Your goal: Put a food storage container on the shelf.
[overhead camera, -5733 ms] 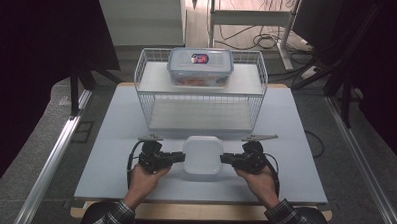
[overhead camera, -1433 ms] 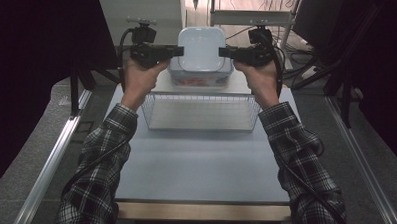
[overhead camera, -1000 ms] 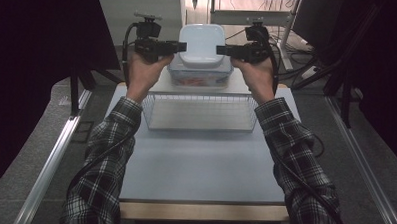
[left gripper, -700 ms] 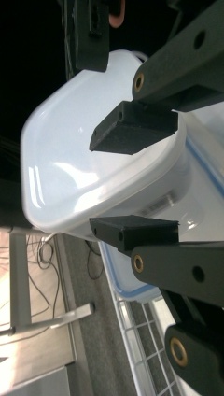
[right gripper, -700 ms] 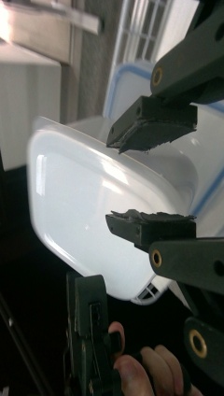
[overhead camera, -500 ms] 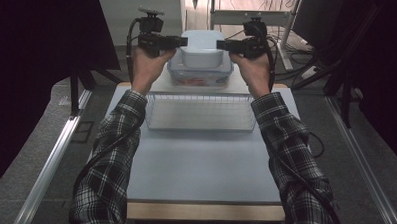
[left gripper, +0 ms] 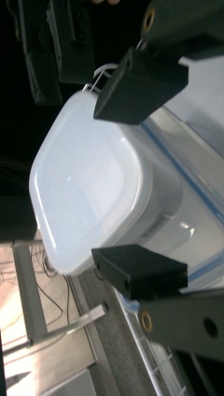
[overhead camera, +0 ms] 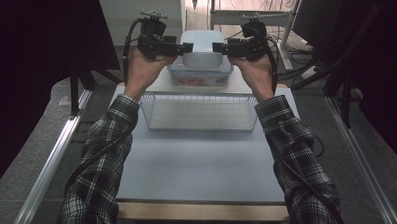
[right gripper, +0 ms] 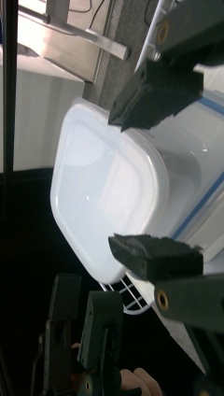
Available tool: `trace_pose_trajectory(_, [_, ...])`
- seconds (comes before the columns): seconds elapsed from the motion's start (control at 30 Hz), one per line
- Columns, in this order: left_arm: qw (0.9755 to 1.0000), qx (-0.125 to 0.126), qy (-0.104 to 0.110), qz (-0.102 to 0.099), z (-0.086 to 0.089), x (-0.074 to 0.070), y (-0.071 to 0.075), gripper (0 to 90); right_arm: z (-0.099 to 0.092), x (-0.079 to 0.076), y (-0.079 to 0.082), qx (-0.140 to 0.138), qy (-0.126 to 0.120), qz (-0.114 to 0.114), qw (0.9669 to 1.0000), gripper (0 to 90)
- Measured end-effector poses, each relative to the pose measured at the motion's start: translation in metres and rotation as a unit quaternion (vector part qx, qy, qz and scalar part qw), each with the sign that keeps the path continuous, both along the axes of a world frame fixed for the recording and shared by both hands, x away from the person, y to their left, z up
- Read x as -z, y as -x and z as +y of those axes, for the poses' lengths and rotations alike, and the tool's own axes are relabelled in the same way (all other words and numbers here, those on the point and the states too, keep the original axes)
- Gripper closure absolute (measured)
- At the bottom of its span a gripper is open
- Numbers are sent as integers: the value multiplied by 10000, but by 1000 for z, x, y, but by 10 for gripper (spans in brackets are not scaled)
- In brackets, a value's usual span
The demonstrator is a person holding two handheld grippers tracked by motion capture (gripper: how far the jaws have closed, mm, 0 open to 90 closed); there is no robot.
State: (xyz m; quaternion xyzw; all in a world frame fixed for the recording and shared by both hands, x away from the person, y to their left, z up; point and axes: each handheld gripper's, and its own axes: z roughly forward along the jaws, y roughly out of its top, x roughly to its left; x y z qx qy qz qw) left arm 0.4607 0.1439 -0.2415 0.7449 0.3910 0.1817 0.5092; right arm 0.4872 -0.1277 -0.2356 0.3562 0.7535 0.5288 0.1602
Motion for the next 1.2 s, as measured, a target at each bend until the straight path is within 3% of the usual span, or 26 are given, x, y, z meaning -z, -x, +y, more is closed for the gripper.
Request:
trace_pose_trajectory(0.13, [9999, 131, 54, -39, 3, 4, 7, 198, 0, 5, 4, -147, 121, 110, 9998, 224])
trace_pose_trajectory(0.33, [9996, 258, 131, 59, 9, 18, 19, 113, 1, 17, 16, -225, 367, -12, 9991, 134])
trace_pose_trajectory(0.53, [9993, 364, -79, 57, 8, 31, 29, 71, 6, 31, 26, -282, 833, -43, 9961, 86])
trace_pose_trajectory(0.87, [9984, 465, -320, -92, 7, 47, 48, 41, 8, 44, 41, -474, 922, -57, 9946, 50])
trace_pose_trajectory(1.2, [9973, 528, -467, -214, 11, 67, 66, 40, 5, 59, 54, -709, 861, 36, 9937, 40])
